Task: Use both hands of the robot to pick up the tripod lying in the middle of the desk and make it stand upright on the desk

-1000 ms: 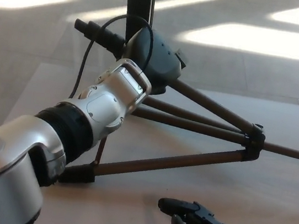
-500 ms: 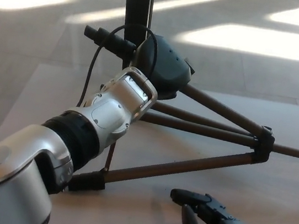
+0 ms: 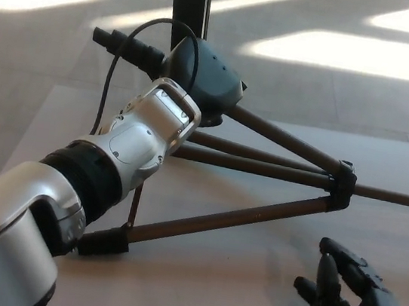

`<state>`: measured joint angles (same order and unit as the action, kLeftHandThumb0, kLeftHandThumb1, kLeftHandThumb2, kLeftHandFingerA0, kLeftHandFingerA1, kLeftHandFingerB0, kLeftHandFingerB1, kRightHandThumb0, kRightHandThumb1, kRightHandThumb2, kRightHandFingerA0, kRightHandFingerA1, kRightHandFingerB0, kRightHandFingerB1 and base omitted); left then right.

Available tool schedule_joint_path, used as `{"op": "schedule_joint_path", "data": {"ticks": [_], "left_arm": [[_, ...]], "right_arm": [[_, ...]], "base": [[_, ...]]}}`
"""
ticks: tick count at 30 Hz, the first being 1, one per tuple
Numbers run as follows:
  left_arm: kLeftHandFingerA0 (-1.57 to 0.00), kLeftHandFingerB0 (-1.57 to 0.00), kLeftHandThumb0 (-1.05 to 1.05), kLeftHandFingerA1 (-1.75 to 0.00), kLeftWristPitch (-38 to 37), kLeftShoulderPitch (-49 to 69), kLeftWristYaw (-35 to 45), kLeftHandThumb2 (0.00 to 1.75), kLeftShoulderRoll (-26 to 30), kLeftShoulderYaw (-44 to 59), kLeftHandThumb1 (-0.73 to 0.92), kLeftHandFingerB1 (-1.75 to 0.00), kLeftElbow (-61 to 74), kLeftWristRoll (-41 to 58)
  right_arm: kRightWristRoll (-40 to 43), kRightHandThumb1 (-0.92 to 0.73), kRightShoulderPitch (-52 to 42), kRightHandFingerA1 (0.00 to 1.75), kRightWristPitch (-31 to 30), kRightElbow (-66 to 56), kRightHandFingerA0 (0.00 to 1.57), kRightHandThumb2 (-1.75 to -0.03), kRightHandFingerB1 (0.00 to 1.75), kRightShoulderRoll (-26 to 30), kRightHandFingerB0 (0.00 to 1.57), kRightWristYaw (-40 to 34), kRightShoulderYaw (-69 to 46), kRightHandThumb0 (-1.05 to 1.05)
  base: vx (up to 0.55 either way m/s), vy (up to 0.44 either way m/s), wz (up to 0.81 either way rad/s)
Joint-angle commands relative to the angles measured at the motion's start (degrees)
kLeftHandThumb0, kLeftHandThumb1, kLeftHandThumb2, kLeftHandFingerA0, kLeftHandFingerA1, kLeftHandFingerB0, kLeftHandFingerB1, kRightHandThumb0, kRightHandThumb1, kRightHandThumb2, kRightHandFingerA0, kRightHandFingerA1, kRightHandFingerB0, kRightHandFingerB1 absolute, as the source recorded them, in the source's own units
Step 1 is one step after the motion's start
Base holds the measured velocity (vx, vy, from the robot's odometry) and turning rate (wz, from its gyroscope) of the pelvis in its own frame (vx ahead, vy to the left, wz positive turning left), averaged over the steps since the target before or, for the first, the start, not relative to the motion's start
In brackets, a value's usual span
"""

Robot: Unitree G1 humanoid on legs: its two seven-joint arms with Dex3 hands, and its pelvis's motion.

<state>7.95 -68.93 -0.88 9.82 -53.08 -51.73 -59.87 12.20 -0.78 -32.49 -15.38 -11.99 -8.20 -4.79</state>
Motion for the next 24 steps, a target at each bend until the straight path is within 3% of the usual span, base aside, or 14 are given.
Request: {"op": "schedule_joint_path", "data": {"ticks": [1,3,5,6,9,10,13,14,19,20,21,22,23,24], "left_arm": [[-0.9,-0.82,-0.36,-1.51,-0.9,0.7,2.9,0.65,2.9,2.3,0.6,-1.06,2.5,0.3],[-0.89,-0.78,-0.41,-1.51,-0.9,-0.2,2.7,0.72,1.7,4.7,0.8,-1.3,2.5,2.6],[-0.9,-0.76,-0.42,-1.58,-0.9,-1.2,3.2,0.7,1.7,4.0,0.78,-1.38,3.2,1.4],[-0.85,-0.78,-0.39,-1.54,-0.6,-1.4,3.0,0.71,0.7,5.0,0.74,-1.22,3.4,2.3],[-0.85,-0.79,-0.35,-1.46,0.4,-2.9,6.1,0.69,-0.9,5.6,0.7,-1.22,4.9,2.5],[-0.85,-0.81,-0.37,-1.39,0.8,-2.9,6.3,0.71,-1.3,6.1,0.76,-1.09,5.2,2.7],[-0.85,-0.75,-0.4,-1.56,1.2,-2.7,5.1,0.67,-2.6,6.9,0.79,-1.29,5.0,3.0],[-0.86,-0.77,-0.38,-1.62,2.4,-2.8,5.3,0.71,-3.5,7.6,0.79,-1.27,5.3,3.2],[-0.87,-0.75,-0.33,-1.63,1.8,-4.0,6.3,0.68,-3.6,8.3,0.68,-1.19,5.6,3.0],[-0.87,-0.76,-0.32,-1.65,1.6,-4.2,5.4,0.67,-3.7,8.9,0.71,-1.3,5.5,3.2],[-0.91,-0.77,-0.37,-1.67,1.3,-4.5,3.9,0.67,-3.7,9.0,0.73,-1.4,4.9,2.8],[-0.86,-0.79,-0.35,-1.66,0.8,-4.9,3.6,0.66,-3.9,9.5,0.69,-1.3,4.6,3.3],[-0.86,-0.79,-0.35,-1.66,0.4,-5.3,3.9,0.66,-4.1,10.3,0.69,-1.3,4.3,4.2],[-1.13,-0.86,-0.37,-1.29,0.3,-5.6,4.4,0.95,-4.2,10.4,0.48,-1.04,4.4,4.2]], "right_arm": [[14.1,-0.77,8.6,0.55,1.7,3.8,0.14,-0.63,0.38,-13.2,0.25,-10.0,-10.8,-0.72],[14.7,-0.79,11.5,0.63,-0.9,4.4,0.15,-0.64,0.42,-13.9,0.24,-14.2,-12.3,-0.67],[15.5,-0.78,12.0,0.67,0.1,6.0,0.16,-0.64,0.44,-14.9,0.25,-15.1,-12.8,-0.68],[15.8,-0.78,12.0,0.65,0.1,7.1,0.15,-0.64,0.41,-14.7,0.23,-14.9,-13.0,-0.69],[15.8,-0.78,12.5,0.64,-1.0,10.7,0.1,-0.63,0.43,-14.7,0.21,-14.5,-12.2,-0.7],[15.8,-0.62,12.6,0.61,-0.8,11.5,0.1,-0.94,0.51,-14.9,0.16,-14.5,-11.9,-0.72],[16.4,-0.61,13.1,0.63,-2.9,13.4,0.11,-0.95,0.54,-15.5,0.22,-15.7,-11.2,-0.74],[15.5,-0.74,13.0,0.65,-2.4,14.1,0.15,-0.62,0.44,-17.8,0.32,-18.1,-9.8,-0.69],[16.4,-0.74,11.0,0.66,-2.4,16.8,0.11,-0.62,0.42,-20.5,0.29,-17.8,-6.3,-0.67],[16.5,-0.59,9.9,0.65,-3.2,17.3,0.16,-0.91,0.52,-20.7,0.23,-16.9,-5.0,-0.7],[16.4,-0.56,9.3,0.65,-3.1,17.8,0.14,-0.98,0.61,-21.1,0.31,-17.1,-4.2,-0.65],[16.4,-0.74,8.6,0.85,-3.1,18.3,0.13,-0.62,0.59,-21.3,0.25,-16.9,-3.4,-0.68],[16.5,-0.74,7.8,0.85,-3.1,18.8,0.13,-0.62,0.59,-21.3,0.25,-16.3,-2.4,-0.68],[16.8,-0.62,7.6,0.8,-3.2,19.5,0.29,-1.0,0.63,-20.9,0.2,-15.5,-1.9,-0.75]], "base": [[0.0,0.0,0.0],[0.0,0.0,0.0],[0.0,0.0,0.0],[0.0,0.0,0.0],[0.0,0.0,0.0],[0.0,0.0,0.0],[0.0,0.0,0.0],[0.0,0.0,0.0],[0.0,0.0,0.0],[0.0,0.0,0.0],[0.0,0.0,0.0],[0.0,0.0,0.0],[0.0,0.0,0.0],[0.0,0.0,0.0]]}}
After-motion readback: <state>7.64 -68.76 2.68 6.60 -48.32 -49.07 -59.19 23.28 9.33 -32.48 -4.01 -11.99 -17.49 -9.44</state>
